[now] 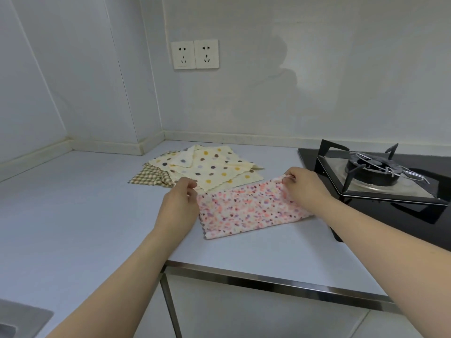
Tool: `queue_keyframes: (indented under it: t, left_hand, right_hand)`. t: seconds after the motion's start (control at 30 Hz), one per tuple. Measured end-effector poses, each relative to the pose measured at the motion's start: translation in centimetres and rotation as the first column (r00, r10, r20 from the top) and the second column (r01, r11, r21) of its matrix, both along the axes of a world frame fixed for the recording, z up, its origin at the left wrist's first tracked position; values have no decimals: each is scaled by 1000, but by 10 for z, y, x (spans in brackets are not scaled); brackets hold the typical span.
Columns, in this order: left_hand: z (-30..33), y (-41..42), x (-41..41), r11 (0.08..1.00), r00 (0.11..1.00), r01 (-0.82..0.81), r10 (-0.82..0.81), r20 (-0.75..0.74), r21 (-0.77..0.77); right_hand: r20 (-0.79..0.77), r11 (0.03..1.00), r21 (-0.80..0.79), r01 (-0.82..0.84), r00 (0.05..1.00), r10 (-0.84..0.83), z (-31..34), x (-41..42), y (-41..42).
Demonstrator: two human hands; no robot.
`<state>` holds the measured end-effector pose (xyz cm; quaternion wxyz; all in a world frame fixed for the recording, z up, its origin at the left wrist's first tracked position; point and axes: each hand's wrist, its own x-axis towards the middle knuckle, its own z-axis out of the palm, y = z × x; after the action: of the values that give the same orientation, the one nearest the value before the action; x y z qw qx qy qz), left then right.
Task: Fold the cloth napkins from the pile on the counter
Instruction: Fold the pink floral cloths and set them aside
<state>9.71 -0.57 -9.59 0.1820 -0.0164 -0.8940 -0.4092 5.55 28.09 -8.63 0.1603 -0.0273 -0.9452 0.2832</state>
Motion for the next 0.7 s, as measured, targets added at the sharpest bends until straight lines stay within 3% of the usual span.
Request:
queue_keyframes:
  t: [0.1, 0.17, 0.23, 0.3, 0.4, 0.57, 0.7]
  left_hand:
    - [1, 13, 5, 994, 995, 34, -43, -90, -100]
    - [0, 32, 14, 965, 974, 196, -213, -80, -176]
    - [-5, 49, 21, 850, 903, 396, -428, -20, -347]
    - [-10, 57, 25, 735, 841, 506, -537, 69, -452]
    - [-3, 56, 29, 697, 840, 503, -533, 100, -511]
    - [17, 52, 29, 749, 875, 483, -424, 231, -454]
    - [23, 91, 18, 809, 904, 421, -410, 121, -409]
  right_hand:
    - [72, 995, 101, -3, 997, -4, -6, -12, -1]
    - [114, 992, 121, -24, 993, 10, -9, -17, 0]
    - [121, 988, 145, -53, 992, 35, -13, -19, 2]
    - [112, 980, 188, -65, 993, 44, -16, -21, 3]
    - [89, 968, 242, -68, 995, 48, -23, -23, 4]
    - [86, 962, 258, -84, 994, 64, -27, -24, 4]
    - [102, 947, 285, -146, 987, 121, -23, -26, 9]
